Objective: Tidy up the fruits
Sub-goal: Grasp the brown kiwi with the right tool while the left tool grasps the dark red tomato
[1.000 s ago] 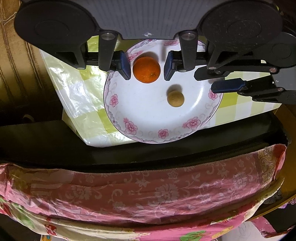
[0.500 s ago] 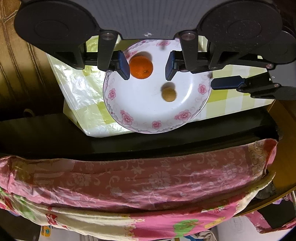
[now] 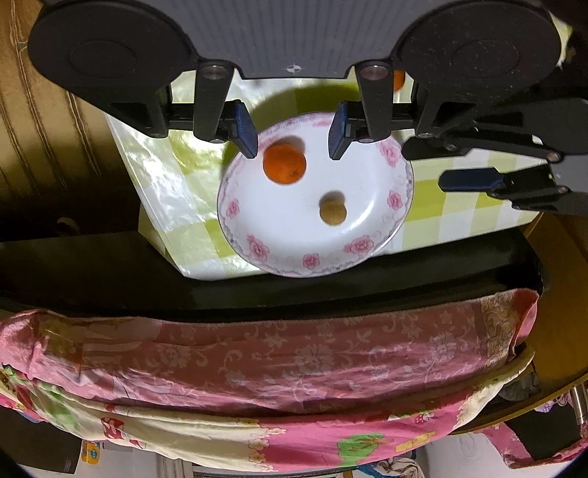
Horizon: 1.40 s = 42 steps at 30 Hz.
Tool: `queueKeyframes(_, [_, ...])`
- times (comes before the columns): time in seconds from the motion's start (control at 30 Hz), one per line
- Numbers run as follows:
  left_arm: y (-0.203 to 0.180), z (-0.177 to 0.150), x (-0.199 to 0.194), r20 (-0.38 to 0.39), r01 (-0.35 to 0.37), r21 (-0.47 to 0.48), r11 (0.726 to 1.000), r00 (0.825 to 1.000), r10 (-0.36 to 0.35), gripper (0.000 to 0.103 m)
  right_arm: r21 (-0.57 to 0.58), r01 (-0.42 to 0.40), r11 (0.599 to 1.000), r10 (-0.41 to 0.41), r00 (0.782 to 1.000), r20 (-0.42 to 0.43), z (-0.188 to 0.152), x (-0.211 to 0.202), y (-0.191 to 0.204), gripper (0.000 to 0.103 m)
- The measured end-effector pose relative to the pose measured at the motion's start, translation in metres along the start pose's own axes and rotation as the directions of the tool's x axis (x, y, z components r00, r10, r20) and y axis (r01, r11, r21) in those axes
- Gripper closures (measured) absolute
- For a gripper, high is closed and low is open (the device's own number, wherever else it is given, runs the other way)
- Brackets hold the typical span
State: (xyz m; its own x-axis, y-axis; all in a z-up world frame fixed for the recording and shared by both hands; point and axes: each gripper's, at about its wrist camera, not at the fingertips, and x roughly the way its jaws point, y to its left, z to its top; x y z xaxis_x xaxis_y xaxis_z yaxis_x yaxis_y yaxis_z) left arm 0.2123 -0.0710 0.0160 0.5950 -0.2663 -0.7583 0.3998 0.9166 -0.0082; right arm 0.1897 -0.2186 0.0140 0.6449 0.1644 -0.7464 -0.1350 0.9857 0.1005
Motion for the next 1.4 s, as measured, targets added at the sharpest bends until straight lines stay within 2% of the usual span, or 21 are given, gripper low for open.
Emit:
queueKeyframes(0.37, [0.001,-0.022,-0.019,-0.02,0.019,0.028,0.999,1.0,-0.018,0.052,-0.063,-0.007,0.998,0.004,0.999,-0.045,-0.022,-0.01,0.01,0.063])
queueKeyframes(0.67, [0.002,-0.053,-0.026,-0.059,0.029,0.121,0.992,0.998,-0.022,0.052,-0.132,-0.015,0.991,-0.002,0.993,-0.122,-0.043,-0.003,0.015,0.063])
queueKeyframes(0.93, [-0.007,-0.059,-0.024,-0.053,0.082,0.23,0.97,0.996,-0.071,0.052,-0.152,-0.027,0.988,0.005,0.99,-0.141,-0.047,0.002,0.016,0.062])
queueKeyframes(1.1, [-0.018,-0.063,-0.018,-0.086,0.133,0.272,0.953,0.99,-0.114,0.051,-0.161,-0.041,0.986,0.016,0.989,-0.149,-0.047,0.005,0.018,0.063])
queueKeyframes(1.4, [-0.031,-0.071,-0.006,-0.147,0.169,0.302,0.938,0.981,-0.13,0.052,-0.162,-0.064,0.985,0.036,0.985,-0.171,-0.048,0.008,0.02,0.065])
